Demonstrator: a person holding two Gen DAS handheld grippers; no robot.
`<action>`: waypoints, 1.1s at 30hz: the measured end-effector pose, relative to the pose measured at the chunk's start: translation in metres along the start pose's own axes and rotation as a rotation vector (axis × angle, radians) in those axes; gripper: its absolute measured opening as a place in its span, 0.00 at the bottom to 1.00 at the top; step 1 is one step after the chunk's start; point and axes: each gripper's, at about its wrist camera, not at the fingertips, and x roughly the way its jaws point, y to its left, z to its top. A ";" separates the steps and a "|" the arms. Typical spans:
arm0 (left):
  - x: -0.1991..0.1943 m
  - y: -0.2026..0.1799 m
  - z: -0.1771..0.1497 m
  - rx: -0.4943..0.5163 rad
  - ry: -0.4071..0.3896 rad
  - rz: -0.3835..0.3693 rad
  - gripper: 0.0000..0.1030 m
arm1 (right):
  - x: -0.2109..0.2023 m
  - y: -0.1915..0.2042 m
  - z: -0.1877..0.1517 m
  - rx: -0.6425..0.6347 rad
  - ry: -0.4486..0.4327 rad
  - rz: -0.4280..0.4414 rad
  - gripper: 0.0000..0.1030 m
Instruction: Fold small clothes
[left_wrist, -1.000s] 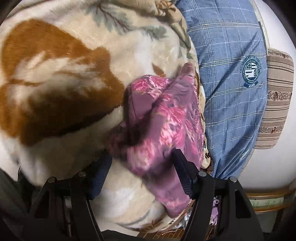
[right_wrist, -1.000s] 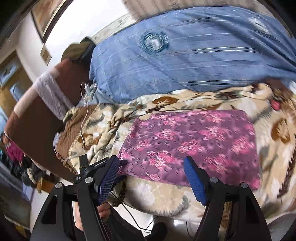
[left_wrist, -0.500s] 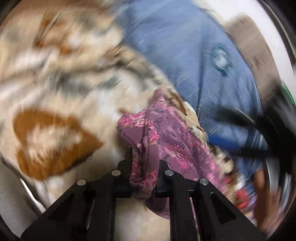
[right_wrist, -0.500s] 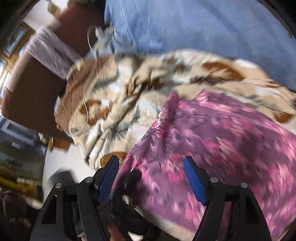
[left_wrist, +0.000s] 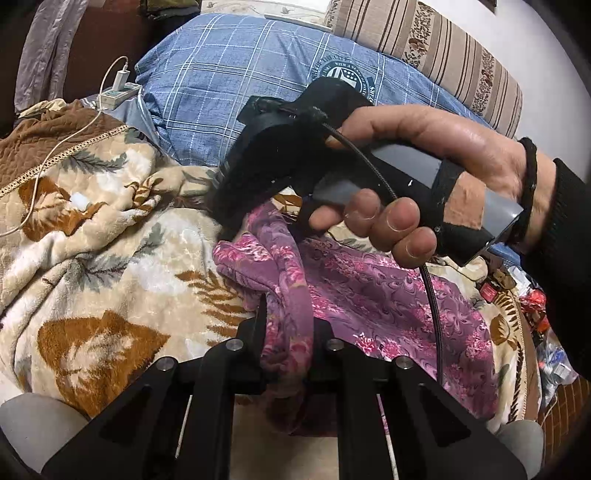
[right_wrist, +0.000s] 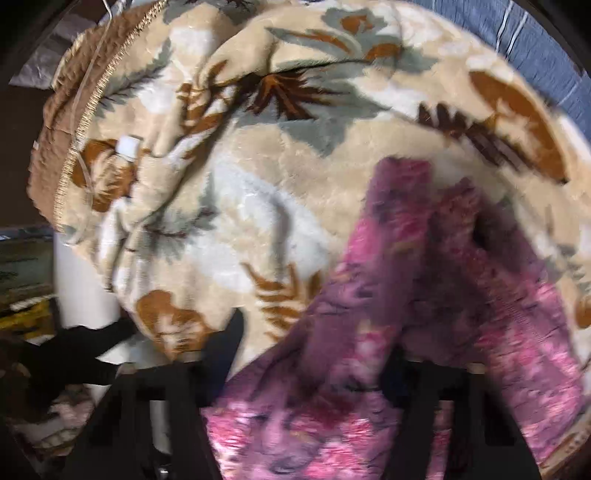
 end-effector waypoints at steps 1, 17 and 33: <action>-0.001 0.000 0.001 0.001 -0.006 -0.007 0.09 | -0.001 0.000 0.000 -0.006 -0.002 -0.023 0.30; -0.066 -0.138 -0.004 0.347 -0.140 -0.140 0.09 | -0.155 -0.118 -0.158 0.101 -0.568 0.350 0.07; 0.025 -0.294 -0.094 0.736 0.169 -0.240 0.09 | -0.059 -0.330 -0.294 0.481 -0.689 0.582 0.07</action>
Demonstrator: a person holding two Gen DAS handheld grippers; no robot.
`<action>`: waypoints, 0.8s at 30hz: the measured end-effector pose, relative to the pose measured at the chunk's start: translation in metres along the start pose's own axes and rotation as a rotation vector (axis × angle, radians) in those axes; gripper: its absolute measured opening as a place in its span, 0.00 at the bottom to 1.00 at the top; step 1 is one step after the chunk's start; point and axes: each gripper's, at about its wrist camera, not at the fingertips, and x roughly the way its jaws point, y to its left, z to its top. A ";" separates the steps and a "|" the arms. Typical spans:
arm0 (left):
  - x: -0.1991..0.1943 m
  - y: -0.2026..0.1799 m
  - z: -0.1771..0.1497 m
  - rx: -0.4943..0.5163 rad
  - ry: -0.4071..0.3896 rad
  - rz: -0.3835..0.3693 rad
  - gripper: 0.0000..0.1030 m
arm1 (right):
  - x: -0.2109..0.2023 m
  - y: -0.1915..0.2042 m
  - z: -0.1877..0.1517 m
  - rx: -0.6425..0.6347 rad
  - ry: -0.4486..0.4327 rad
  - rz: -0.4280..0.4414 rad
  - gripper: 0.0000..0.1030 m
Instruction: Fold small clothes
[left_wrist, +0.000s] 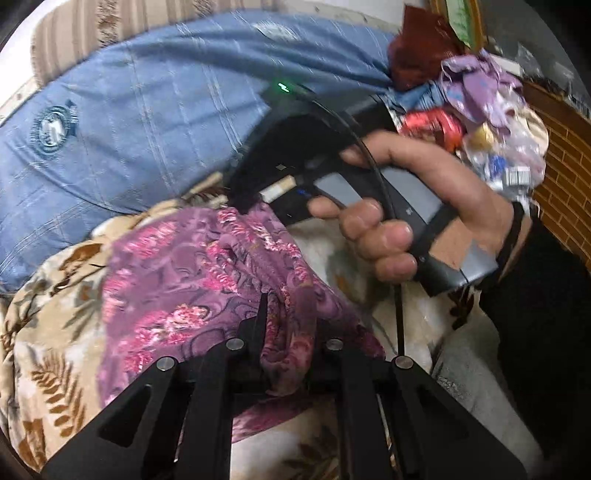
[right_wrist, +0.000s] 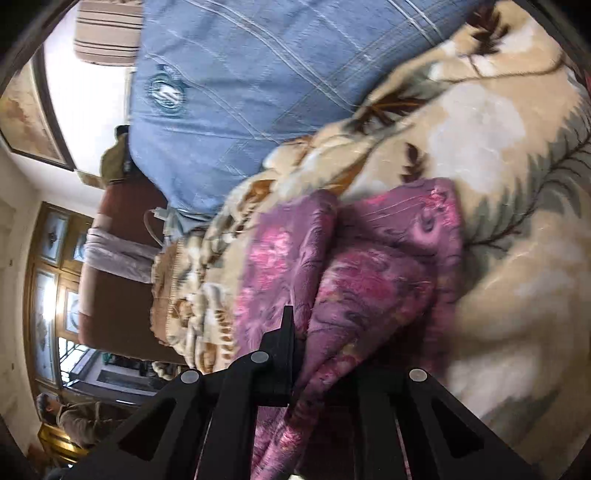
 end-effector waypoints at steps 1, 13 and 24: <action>0.003 -0.002 -0.001 0.007 0.008 -0.003 0.09 | 0.002 -0.003 0.002 -0.004 0.008 -0.007 0.07; 0.026 -0.028 -0.006 0.070 0.150 -0.046 0.21 | -0.011 -0.033 -0.002 0.068 -0.039 -0.100 0.26; -0.077 0.087 -0.037 -0.335 0.093 -0.020 0.66 | -0.067 0.032 -0.105 -0.007 -0.263 -0.229 0.63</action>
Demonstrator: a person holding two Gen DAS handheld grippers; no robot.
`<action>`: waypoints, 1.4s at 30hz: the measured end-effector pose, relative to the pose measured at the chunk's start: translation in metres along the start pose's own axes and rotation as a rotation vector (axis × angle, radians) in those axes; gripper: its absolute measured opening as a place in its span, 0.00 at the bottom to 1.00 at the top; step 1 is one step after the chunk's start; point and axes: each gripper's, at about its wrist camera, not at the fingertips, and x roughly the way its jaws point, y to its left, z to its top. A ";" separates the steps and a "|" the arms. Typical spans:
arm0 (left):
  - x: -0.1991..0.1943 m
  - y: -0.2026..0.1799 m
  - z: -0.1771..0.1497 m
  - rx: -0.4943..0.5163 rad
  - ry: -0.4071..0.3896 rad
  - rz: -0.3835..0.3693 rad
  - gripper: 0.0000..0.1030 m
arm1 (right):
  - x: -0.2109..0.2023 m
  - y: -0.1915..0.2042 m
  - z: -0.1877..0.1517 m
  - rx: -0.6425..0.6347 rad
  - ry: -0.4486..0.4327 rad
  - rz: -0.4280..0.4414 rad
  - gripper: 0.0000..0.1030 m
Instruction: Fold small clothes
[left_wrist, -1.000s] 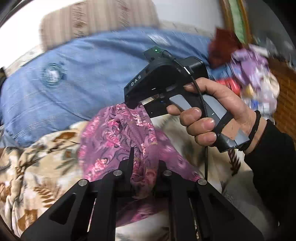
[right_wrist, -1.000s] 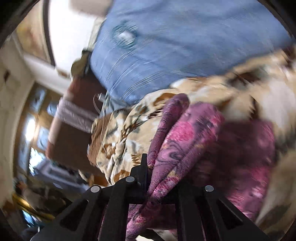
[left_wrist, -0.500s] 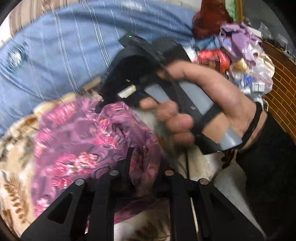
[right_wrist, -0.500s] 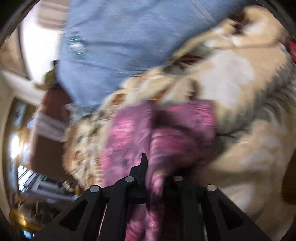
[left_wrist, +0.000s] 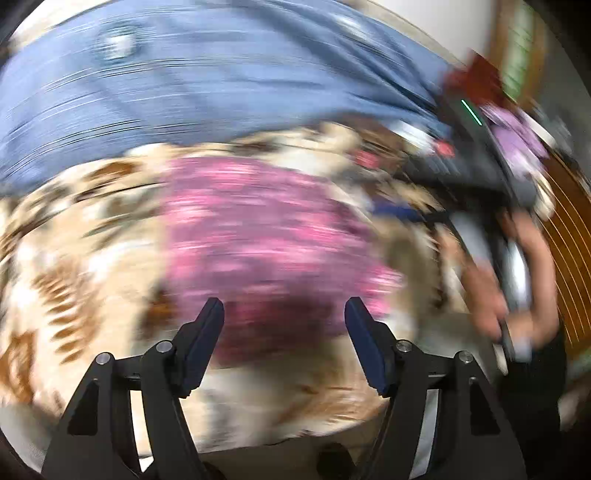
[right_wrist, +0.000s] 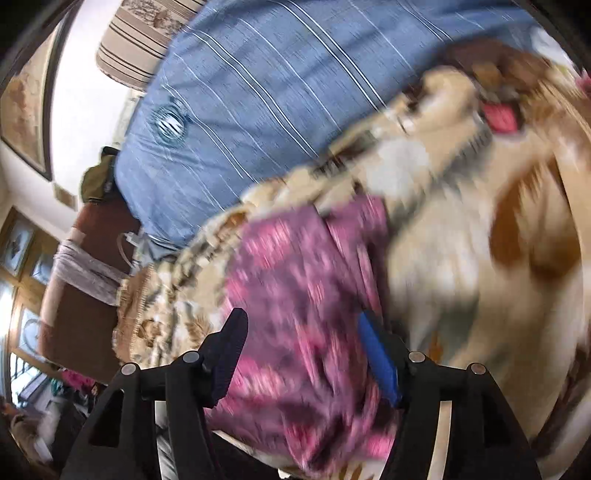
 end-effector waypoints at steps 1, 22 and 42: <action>0.000 0.013 -0.005 -0.015 -0.002 0.049 0.66 | 0.007 -0.004 -0.012 0.013 -0.002 -0.005 0.63; 0.040 0.004 -0.032 0.109 0.062 0.076 0.68 | -0.008 -0.005 -0.050 -0.015 -0.052 -0.135 0.55; 0.082 0.085 -0.057 -0.382 0.196 -0.254 0.11 | 0.029 -0.006 -0.101 -0.112 0.114 -0.433 0.09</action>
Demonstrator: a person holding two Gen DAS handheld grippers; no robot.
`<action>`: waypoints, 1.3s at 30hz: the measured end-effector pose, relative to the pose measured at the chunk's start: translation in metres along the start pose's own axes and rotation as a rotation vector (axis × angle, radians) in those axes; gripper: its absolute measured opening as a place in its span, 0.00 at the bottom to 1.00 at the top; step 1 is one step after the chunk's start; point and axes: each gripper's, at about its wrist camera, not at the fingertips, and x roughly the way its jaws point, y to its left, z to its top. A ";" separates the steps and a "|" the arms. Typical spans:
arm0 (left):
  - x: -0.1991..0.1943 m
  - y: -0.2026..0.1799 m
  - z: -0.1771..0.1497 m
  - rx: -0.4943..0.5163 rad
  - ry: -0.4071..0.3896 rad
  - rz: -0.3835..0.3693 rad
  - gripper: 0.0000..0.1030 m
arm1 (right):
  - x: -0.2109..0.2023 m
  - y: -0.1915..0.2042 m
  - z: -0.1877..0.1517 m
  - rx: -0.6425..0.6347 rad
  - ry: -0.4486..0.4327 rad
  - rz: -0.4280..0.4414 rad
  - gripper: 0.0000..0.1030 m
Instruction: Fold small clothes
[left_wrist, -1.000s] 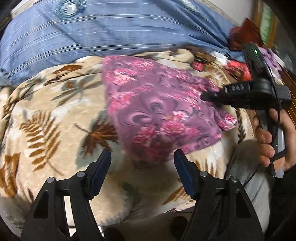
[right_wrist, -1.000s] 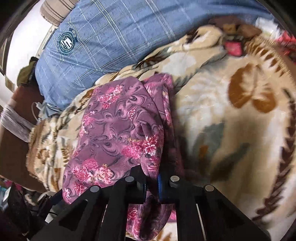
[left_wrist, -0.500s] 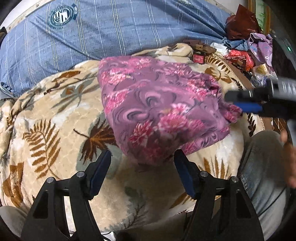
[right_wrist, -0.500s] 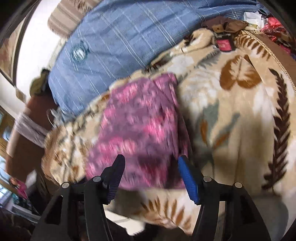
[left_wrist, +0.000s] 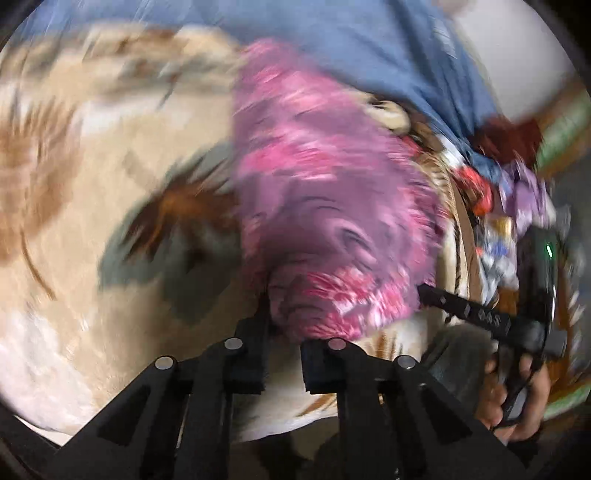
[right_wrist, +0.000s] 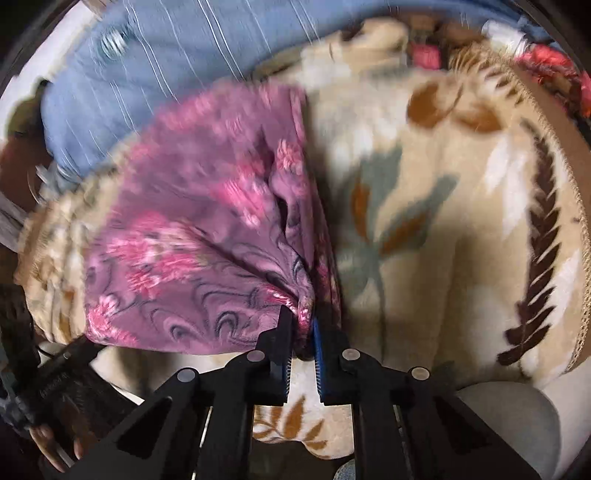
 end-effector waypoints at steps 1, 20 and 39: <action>-0.002 0.004 -0.001 -0.027 0.005 -0.029 0.11 | 0.001 0.004 0.000 -0.016 0.002 -0.015 0.09; -0.017 -0.010 0.111 -0.071 0.015 -0.111 0.67 | -0.023 -0.007 0.127 0.118 -0.079 0.340 0.77; 0.048 0.013 0.137 -0.070 0.039 -0.137 0.42 | 0.021 -0.041 0.128 0.117 -0.084 0.275 0.25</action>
